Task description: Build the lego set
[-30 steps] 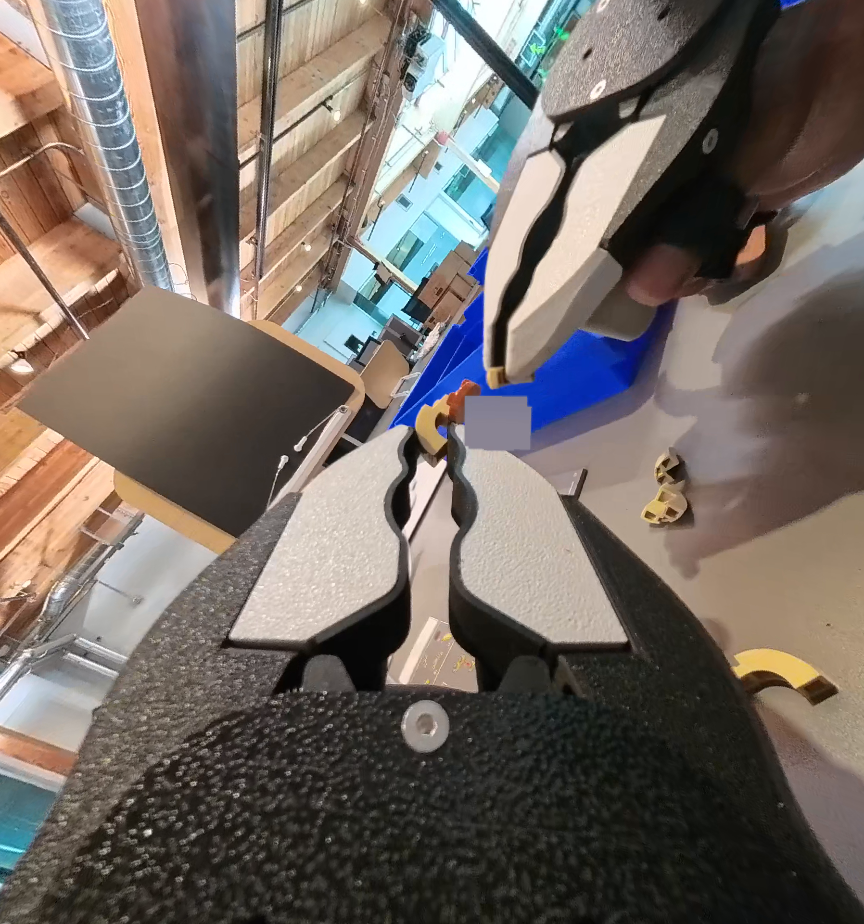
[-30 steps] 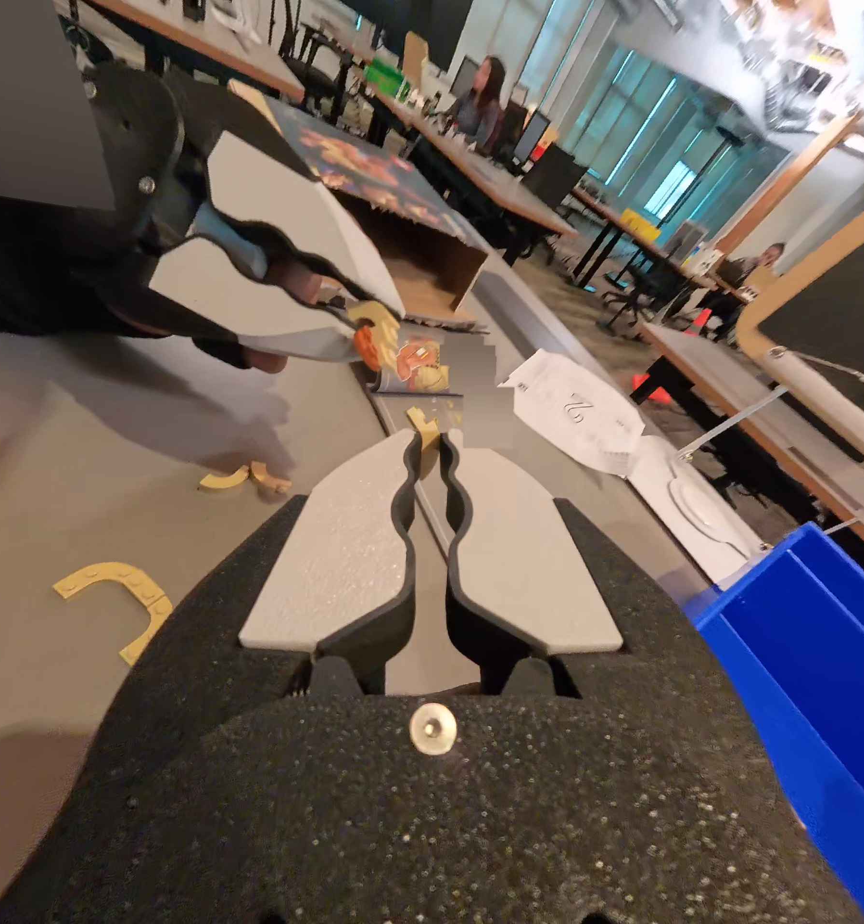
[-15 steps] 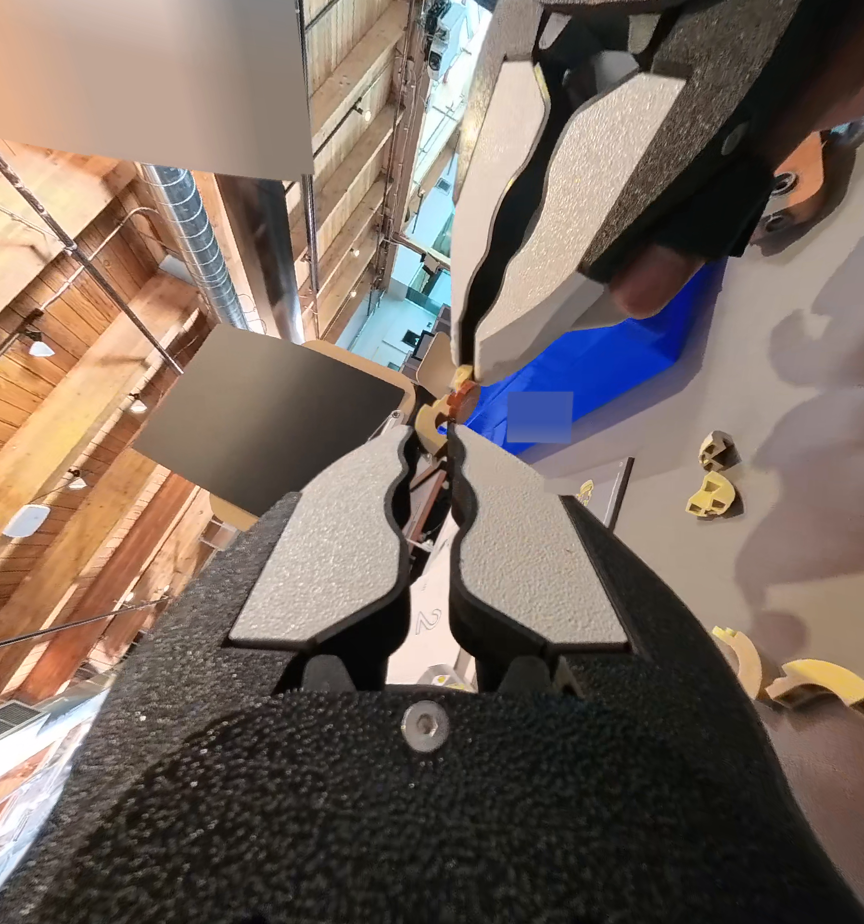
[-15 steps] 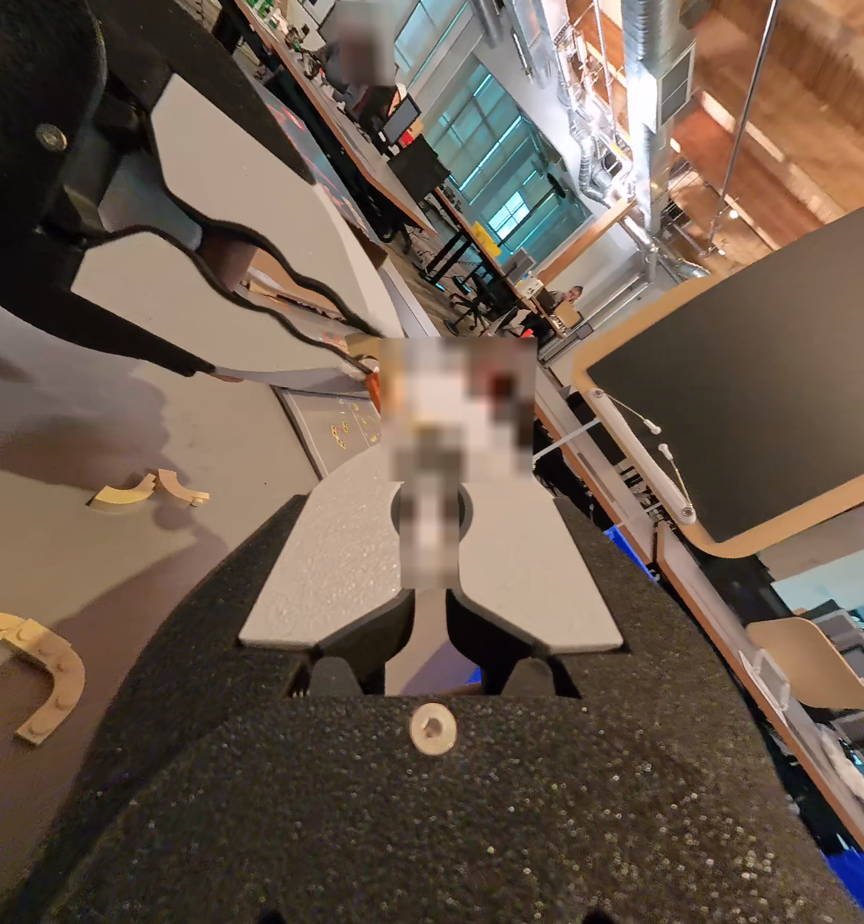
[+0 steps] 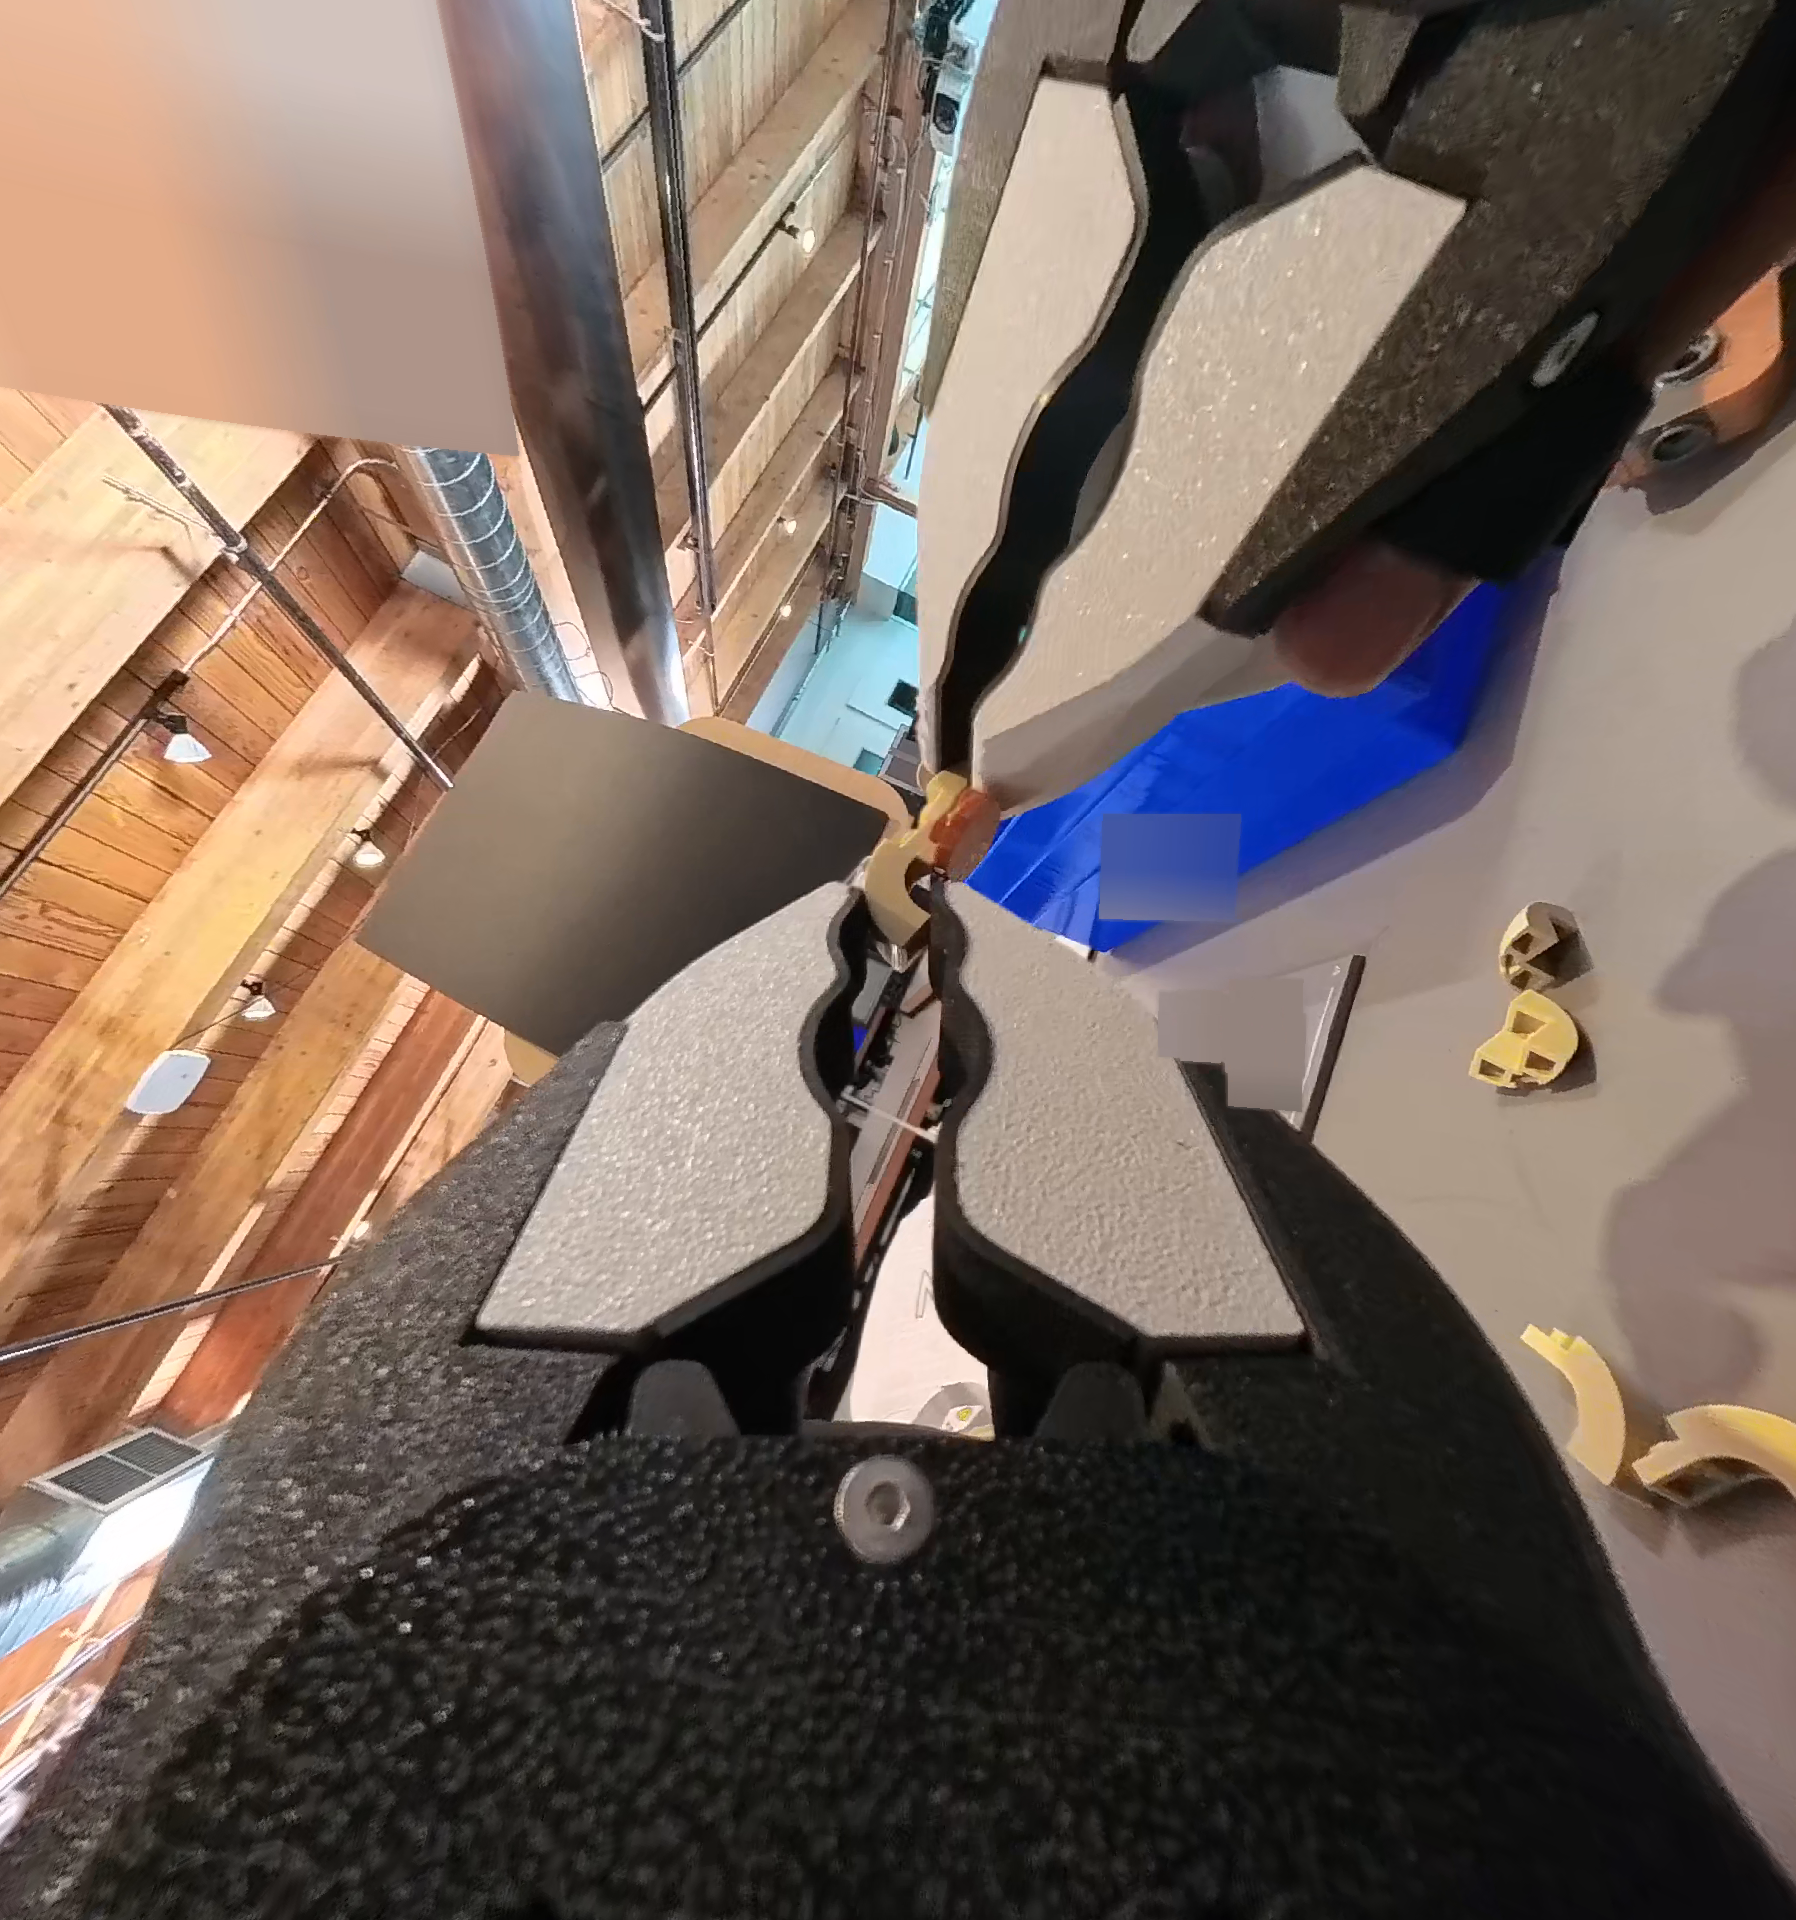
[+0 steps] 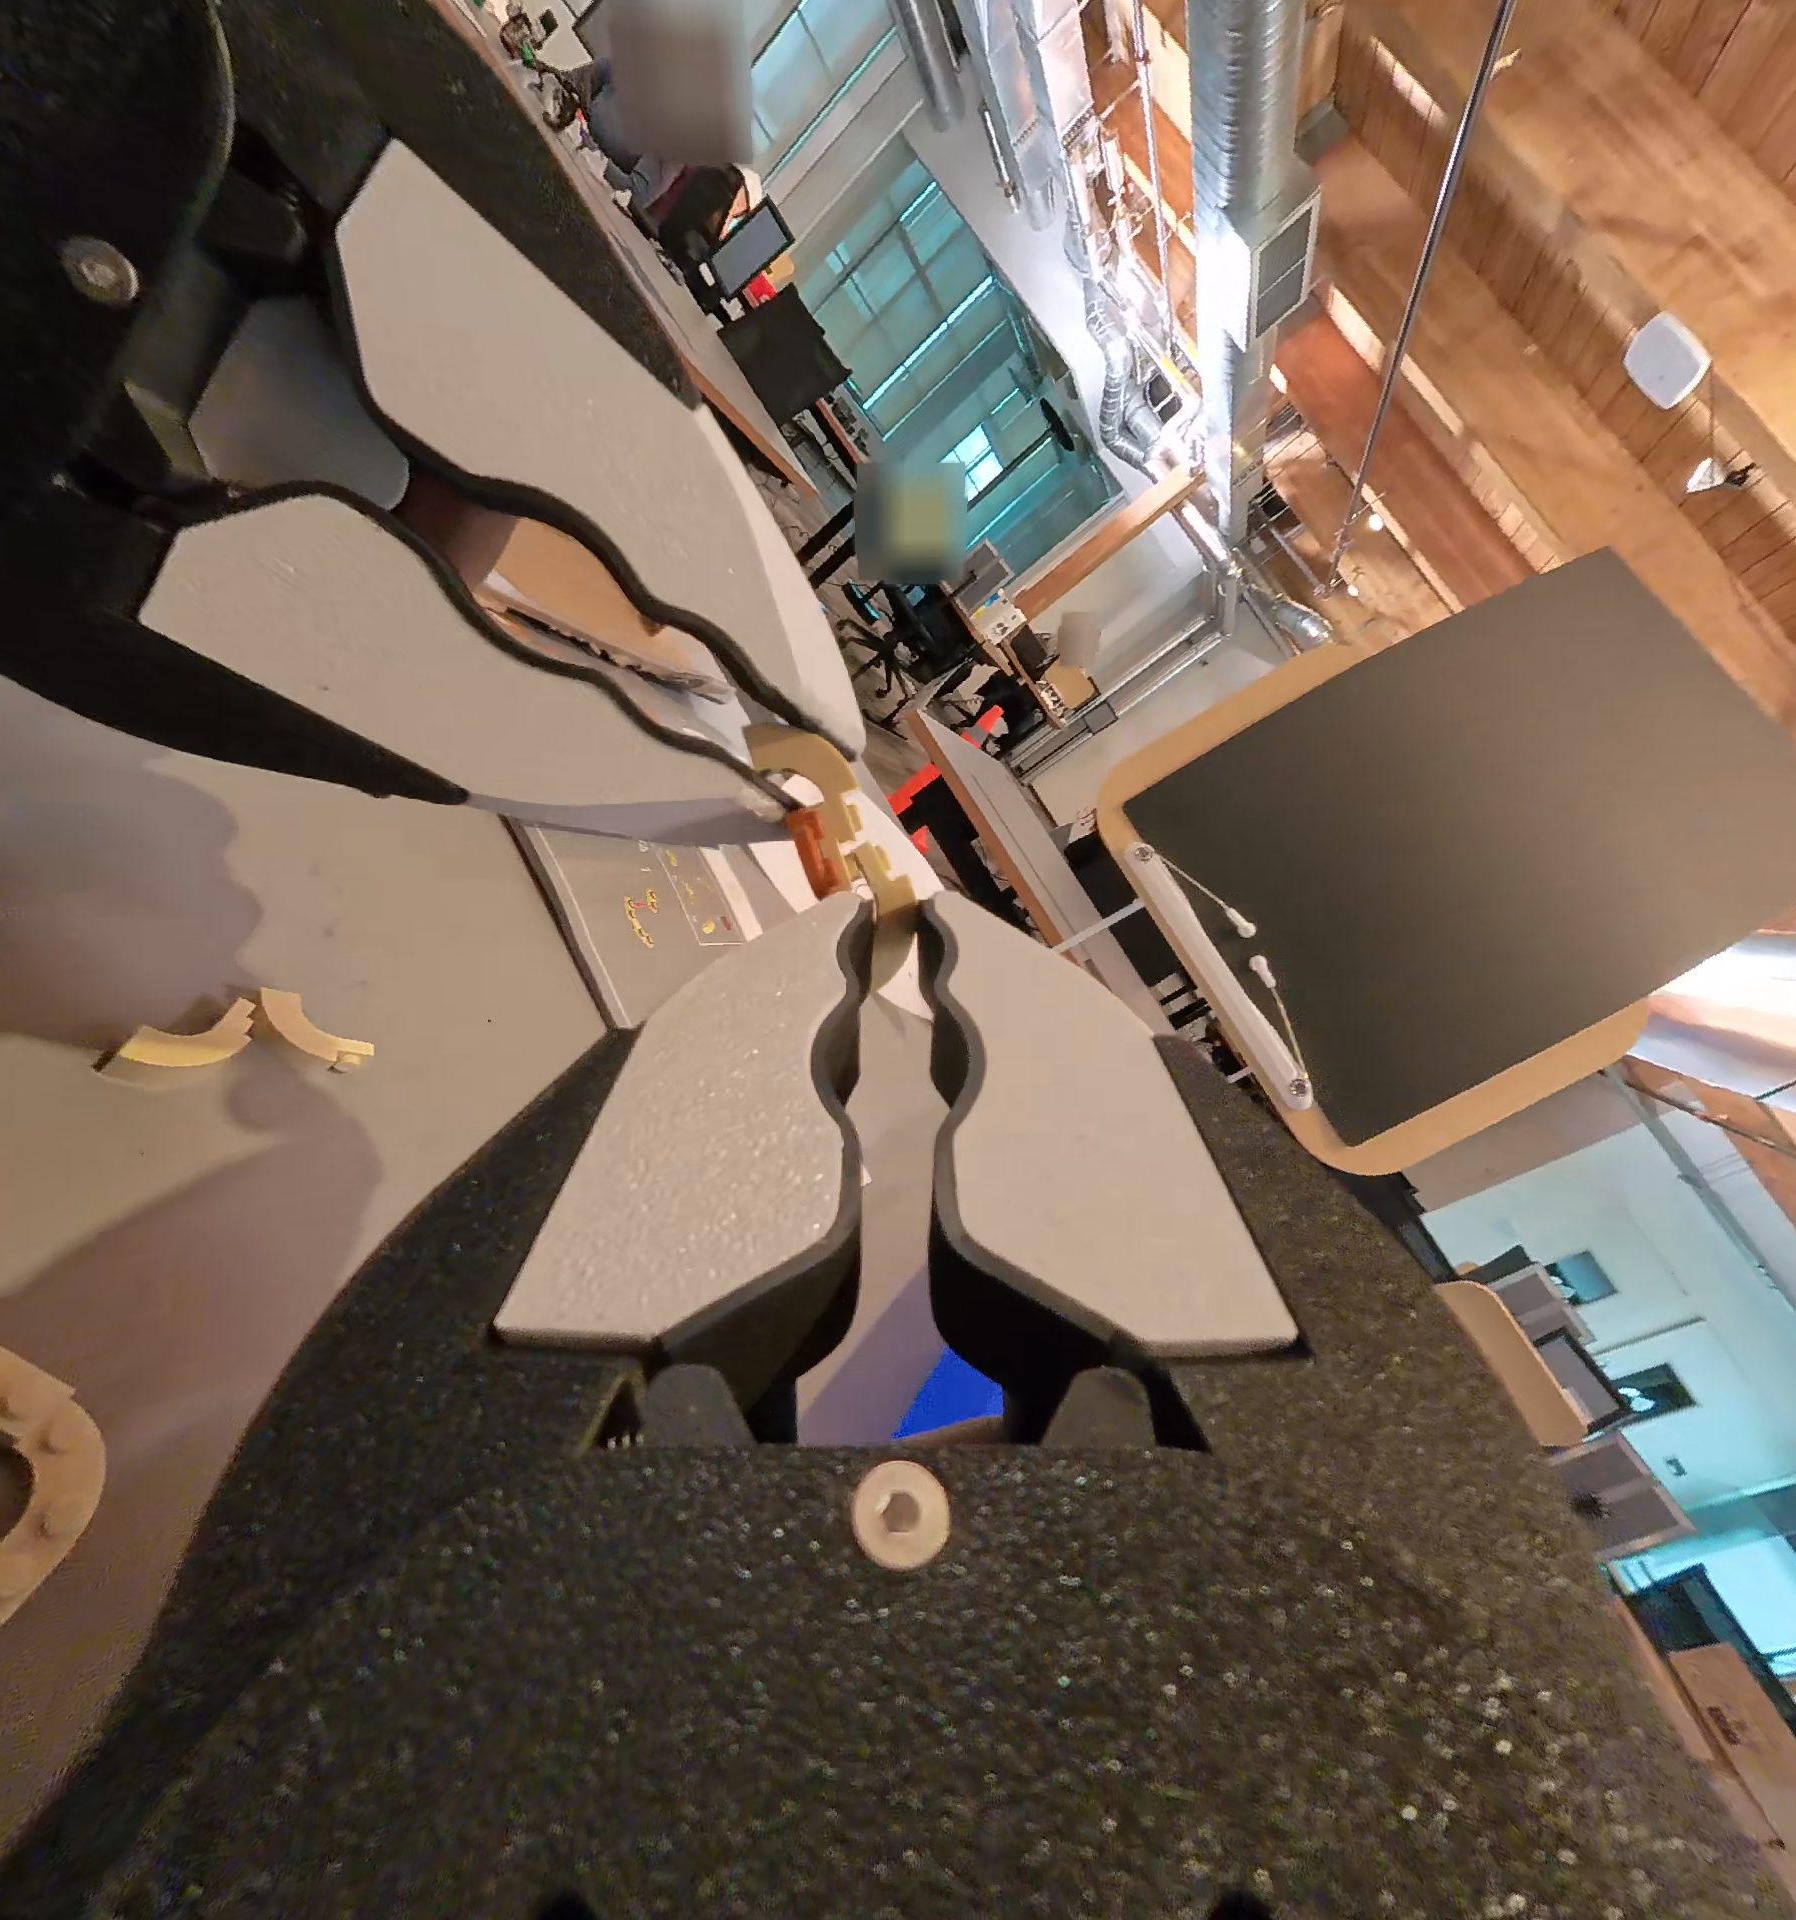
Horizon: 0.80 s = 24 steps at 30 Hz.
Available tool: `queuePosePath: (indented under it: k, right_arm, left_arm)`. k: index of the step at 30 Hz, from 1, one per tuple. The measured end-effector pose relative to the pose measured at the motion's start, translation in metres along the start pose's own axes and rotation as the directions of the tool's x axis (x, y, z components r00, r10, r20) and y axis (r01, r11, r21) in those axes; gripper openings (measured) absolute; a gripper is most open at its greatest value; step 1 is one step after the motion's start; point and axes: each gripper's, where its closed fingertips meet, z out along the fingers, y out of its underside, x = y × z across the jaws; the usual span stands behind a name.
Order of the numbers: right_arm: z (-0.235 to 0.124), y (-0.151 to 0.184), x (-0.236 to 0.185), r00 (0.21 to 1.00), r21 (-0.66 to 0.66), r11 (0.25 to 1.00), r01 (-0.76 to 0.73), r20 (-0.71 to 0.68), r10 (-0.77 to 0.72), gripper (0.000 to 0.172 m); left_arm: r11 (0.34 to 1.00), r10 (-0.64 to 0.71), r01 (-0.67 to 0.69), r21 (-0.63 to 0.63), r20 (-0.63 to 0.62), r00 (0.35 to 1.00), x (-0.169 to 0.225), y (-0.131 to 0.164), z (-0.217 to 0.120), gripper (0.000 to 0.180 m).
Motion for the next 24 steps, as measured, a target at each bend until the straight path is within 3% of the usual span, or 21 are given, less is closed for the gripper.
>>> queuePosePath:
  k: [9, 12, 24]
  right_arm:
    - [-0.002, -0.004, -0.001, 0.999, 0.016, 0.999, 0.032, -0.002, -0.032, 0.009]
    - [-0.002, -0.005, -0.006, 0.999, 0.026, 0.999, 0.030, 0.039, -0.031, 0.019]
    - [-0.006, -0.011, -0.005, 0.998, 0.054, 0.997, 0.063, 0.029, -0.064, 0.015]
  left_arm:
    - [1.000, 0.021, -0.021, -0.006, 0.034, 0.999, -0.005, -0.001, -0.001, 0.010]
    - [1.000, 0.028, -0.028, -0.004, 0.040, 0.999, -0.006, -0.002, -0.002, 0.010]
    - [0.998, 0.063, -0.063, 0.004, 0.039, 0.997, -0.003, -0.006, -0.003, 0.010]
